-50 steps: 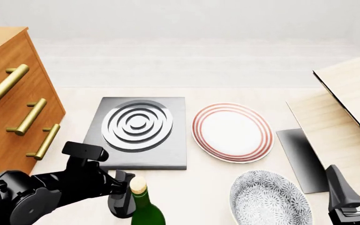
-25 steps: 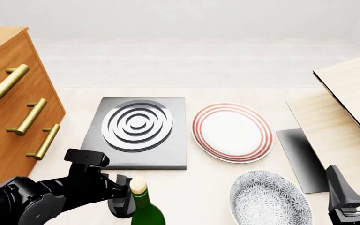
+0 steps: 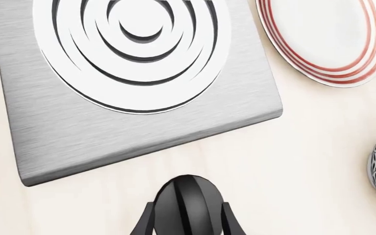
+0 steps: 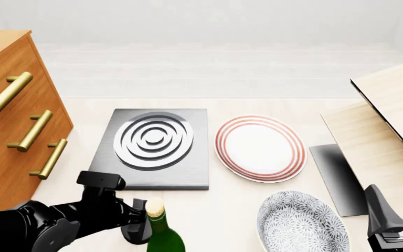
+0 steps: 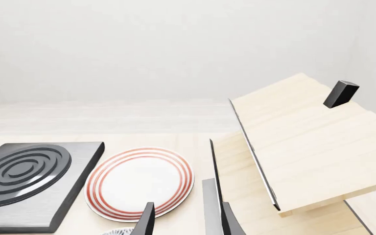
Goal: Turn on the stove.
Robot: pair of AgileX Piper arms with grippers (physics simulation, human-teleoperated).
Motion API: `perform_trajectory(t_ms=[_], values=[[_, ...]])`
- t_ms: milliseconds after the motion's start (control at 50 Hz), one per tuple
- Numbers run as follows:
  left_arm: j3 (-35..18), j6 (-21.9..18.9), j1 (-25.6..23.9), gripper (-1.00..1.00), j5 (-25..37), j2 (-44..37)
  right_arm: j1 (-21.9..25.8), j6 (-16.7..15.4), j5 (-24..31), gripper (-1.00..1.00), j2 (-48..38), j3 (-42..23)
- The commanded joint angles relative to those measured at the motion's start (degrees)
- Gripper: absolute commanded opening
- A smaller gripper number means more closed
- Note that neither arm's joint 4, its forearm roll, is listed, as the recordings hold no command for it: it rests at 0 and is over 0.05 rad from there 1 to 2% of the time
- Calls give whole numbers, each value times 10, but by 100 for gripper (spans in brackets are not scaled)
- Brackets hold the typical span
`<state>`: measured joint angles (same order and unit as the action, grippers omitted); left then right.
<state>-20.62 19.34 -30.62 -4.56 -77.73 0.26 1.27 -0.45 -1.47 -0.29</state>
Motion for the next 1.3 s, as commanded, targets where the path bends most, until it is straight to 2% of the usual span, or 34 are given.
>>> perform_trajectory(t_ms=[20, 360, 560, 920, 1300], values=[[6, 3, 3, 100, -20, -21, 0, 0, 0, 100, 0, 0], [24, 10, 14, 100, -61, -56, 0, 0, 0, 100, 0, 0], [33, 9, 27, 100, -60, -46, 0, 0, 0, 100, 0, 0], [37, -31, 112, 100, -16, 14, 0, 0, 0, 100, 0, 0], [38, -59, 175, 100, 28, 74, 0, 0, 0, 100, 0, 0]])
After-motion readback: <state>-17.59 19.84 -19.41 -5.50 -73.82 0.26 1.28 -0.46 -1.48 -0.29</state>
